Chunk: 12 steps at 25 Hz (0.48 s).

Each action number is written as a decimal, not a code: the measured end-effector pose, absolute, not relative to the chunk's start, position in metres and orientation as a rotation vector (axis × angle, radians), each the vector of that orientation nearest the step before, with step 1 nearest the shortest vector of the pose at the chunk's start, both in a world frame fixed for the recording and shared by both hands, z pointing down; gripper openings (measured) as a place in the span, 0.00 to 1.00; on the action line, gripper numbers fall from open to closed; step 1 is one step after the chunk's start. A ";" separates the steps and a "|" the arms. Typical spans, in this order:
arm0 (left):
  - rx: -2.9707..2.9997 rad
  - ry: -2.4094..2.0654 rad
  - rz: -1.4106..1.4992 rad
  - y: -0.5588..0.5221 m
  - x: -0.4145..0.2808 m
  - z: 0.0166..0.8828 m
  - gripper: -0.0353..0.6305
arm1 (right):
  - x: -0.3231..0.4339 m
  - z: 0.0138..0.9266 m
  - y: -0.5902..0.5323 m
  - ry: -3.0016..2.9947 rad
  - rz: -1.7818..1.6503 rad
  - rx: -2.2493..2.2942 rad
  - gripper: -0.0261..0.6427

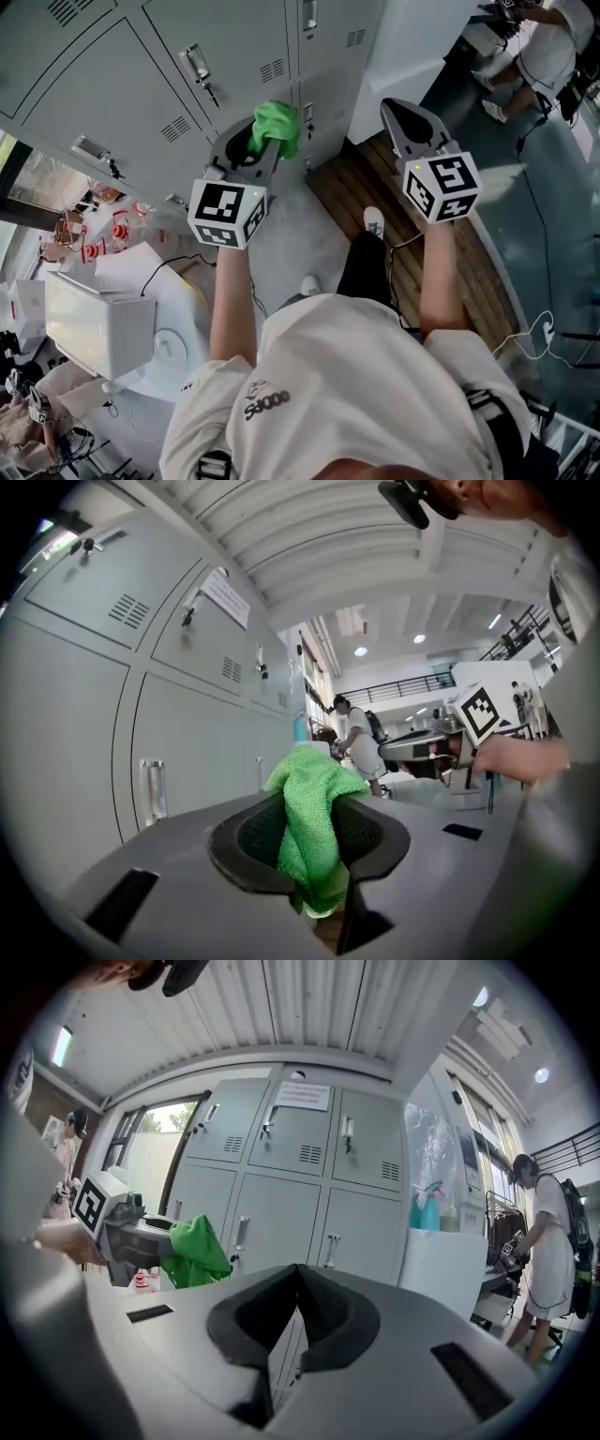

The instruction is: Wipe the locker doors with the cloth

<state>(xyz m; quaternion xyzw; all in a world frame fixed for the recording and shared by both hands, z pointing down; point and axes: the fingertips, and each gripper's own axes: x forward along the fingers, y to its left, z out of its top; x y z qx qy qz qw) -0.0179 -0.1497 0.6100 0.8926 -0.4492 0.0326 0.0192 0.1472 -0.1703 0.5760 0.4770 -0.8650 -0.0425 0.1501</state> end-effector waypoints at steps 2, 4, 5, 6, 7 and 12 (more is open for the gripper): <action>2.800 -1.377 0.087 -0.141 -0.015 0.600 0.22 | 0.140 0.571 -0.162 -2.500 -0.132 1.363 0.05; 2.823 -1.364 0.081 -0.135 -0.012 0.595 0.22 | 0.134 0.569 -0.155 -2.506 -0.149 1.351 0.05; 2.831 -1.363 0.085 -0.134 -0.011 0.594 0.22 | 0.130 0.568 -0.154 -2.507 -0.159 1.336 0.05; 2.838 -1.364 0.091 -0.132 -0.010 0.594 0.22 | 0.127 0.569 -0.153 -2.505 -0.170 1.319 0.05; 2.843 -1.364 0.101 -0.132 -0.010 0.594 0.22 | 0.125 0.569 -0.153 -2.500 -0.179 1.304 0.05; 2.864 -1.369 0.144 -0.131 -0.006 0.596 0.22 | 0.120 0.572 -0.153 -2.502 -0.190 1.275 0.05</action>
